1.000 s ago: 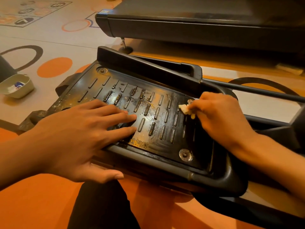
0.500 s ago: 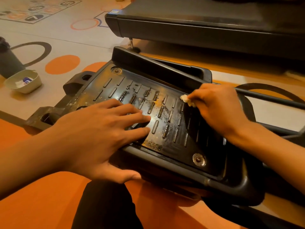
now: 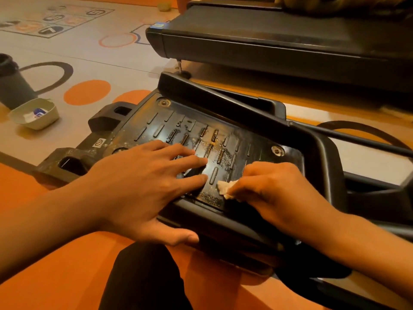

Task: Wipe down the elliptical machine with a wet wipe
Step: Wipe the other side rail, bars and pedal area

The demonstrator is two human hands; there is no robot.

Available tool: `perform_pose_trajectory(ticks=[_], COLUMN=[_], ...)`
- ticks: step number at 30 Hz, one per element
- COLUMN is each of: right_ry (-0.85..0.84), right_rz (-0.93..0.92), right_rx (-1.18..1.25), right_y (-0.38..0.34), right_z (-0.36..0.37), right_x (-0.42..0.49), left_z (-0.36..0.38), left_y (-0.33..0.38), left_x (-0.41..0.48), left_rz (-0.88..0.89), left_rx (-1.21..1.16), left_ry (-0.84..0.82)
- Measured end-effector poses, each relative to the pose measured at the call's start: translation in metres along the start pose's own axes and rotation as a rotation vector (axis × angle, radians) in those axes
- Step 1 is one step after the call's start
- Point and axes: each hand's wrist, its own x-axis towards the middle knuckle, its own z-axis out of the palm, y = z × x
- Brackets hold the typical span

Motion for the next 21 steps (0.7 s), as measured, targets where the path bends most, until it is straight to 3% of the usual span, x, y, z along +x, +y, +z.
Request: perform_pose_trajectory(ticks=[2, 6, 8, 13, 19, 21], right_ry=[0.052, 0.209, 0.208, 0.021, 0.218, 0.19], right_rz=[-0.025, 0.117, 0.079, -0.053, 0.017, -0.021], right_rx=[-0.063, -0.104, -0.107, 0.015, -0.001, 0.014], right_y=[0.014, 0.049, 0.042, 0.016, 0.055, 0.046], right_z=[0.001, -0.002, 0.0, 0.001, 0.002, 0.002], right_x=[0.011, 0.043, 0.036, -0.005, 0.025, 0.016], left_z=[-0.001, -0.002, -0.002, 0.0, -0.002, -0.002], left_y=[0.0, 0.001, 0.001, 0.002, 0.001, 0.001], left_x=[0.0, 0.001, 0.0, -0.001, 0.0, -0.001], left_rz=[-0.004, -0.003, -0.005, -0.005, -0.005, -0.01], left_rx=[-0.004, -0.005, -0.003, 0.015, 0.002, -0.001], left_ry=[-0.007, -0.001, -0.001, -0.003, -0.041, -0.044])
